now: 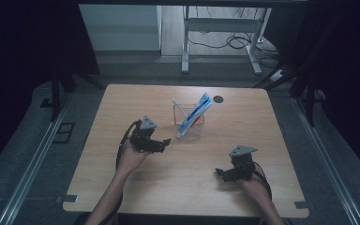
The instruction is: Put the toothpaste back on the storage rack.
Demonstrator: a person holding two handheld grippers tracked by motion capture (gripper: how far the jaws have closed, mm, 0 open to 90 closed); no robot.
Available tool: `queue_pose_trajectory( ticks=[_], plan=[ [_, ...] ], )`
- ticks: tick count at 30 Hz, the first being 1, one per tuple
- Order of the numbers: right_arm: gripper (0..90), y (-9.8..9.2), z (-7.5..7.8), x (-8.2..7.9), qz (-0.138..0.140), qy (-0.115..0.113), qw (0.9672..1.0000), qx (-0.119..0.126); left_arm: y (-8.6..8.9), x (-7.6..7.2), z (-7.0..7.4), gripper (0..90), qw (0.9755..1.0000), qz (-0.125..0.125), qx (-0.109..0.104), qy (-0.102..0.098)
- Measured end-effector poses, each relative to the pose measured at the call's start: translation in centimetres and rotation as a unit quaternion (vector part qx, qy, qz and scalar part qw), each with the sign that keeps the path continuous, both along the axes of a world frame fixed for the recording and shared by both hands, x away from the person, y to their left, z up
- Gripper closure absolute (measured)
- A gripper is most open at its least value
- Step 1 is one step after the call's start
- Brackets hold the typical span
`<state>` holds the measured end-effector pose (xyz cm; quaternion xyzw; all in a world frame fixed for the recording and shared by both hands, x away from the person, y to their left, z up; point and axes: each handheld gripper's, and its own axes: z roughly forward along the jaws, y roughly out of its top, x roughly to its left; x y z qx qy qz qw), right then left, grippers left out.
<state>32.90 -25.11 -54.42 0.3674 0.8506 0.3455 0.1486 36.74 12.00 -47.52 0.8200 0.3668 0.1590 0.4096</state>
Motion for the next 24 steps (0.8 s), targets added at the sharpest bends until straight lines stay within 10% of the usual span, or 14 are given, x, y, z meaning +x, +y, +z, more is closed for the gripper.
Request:
queue_pose_trajectory(
  ticks=[24],
  plan=[
    [0.0,0.0,0.0,0.0,-0.001,0.000,1.0000,0.000,1.7,-1.9,-5.9,13.1,0.9968,0.031,0.047,0.056]
  ],
)
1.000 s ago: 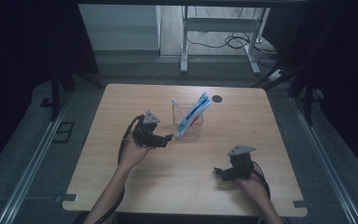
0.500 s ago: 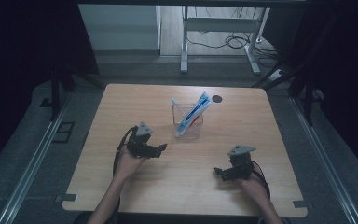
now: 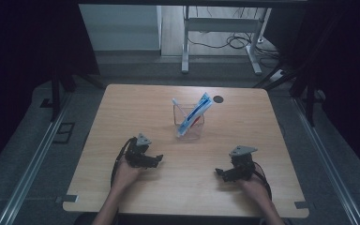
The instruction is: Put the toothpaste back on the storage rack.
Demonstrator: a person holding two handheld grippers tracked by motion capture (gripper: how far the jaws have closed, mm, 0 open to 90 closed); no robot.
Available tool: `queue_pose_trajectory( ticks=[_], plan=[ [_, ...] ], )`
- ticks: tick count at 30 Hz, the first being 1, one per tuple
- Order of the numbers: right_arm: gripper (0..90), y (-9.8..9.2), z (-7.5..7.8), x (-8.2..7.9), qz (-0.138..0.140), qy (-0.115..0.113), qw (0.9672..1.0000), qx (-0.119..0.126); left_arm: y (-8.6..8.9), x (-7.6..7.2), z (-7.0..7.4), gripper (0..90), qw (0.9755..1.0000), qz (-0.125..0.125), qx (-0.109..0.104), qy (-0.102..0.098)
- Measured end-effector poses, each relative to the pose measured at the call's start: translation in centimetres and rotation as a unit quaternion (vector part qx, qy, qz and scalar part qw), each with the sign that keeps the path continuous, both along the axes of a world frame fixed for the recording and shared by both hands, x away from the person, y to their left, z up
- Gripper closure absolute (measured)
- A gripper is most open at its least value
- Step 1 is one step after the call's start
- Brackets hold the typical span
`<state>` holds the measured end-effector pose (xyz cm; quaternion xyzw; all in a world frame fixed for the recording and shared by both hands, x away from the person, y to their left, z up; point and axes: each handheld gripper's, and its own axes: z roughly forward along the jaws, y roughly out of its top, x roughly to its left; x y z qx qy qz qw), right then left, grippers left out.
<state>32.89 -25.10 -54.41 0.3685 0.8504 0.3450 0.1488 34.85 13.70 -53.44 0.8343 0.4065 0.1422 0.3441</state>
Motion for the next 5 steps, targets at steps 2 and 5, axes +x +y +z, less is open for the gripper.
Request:
queue_pose_trajectory(
  ticks=[2,5],
  plan=[
    [0.0,0.00,-0.01,0.00,0.000,0.000,1.0000,0.000,-0.08,0.05,-0.34,13.1,0.9999,0.002,0.014,0.007],
    [0.0,0.00,-0.01,0.00,0.000,0.000,1.0000,0.001,-0.22,0.08,-0.64,13.3,0.9997,0.005,0.023,0.007]
  ],
)
